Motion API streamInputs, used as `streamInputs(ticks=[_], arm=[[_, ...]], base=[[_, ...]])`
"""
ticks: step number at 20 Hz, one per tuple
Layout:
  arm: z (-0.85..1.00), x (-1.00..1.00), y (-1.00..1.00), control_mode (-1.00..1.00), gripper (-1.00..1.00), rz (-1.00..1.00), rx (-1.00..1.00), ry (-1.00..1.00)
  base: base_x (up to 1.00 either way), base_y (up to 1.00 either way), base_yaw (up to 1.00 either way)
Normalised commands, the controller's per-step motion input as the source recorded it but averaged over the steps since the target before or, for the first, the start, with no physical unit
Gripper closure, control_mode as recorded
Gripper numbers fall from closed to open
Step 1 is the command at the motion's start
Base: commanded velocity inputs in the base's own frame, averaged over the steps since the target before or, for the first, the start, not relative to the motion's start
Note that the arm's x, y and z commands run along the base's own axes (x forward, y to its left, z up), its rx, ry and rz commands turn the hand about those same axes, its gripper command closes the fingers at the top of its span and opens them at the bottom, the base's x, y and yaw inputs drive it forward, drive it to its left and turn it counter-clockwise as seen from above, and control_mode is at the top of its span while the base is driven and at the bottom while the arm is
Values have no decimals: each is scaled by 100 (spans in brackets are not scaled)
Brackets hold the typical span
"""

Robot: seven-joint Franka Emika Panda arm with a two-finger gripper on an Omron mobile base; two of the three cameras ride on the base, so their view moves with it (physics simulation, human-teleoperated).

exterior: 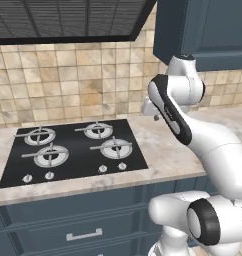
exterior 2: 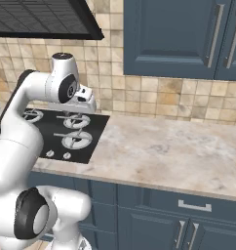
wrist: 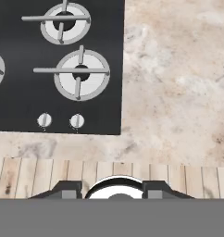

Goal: Take the tongs from the drawer on the right and place them on the dining counter next to the tray containing the kebab skewer.

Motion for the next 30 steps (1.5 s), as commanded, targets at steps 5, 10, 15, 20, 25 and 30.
streamInputs(ticks=[5,10,15,20,25,30], arm=[[-14,-4,-43,-100,-100,-2,0,-6],[-43,0,-83,-100,-100,-10,0,-10],[-44,0,-76,-100,-100,-17,1,-8],[-28,0,-71,-100,-100,-26,3,-1],[-26,0,-72,-100,-100,-20,2,-1],[-24,0,-65,-100,-100,-17,9,-5]], base=[[0,0,0],[0,0,0],[0,0,0],[0,0,0],[0,0,0],[0,0,0]])
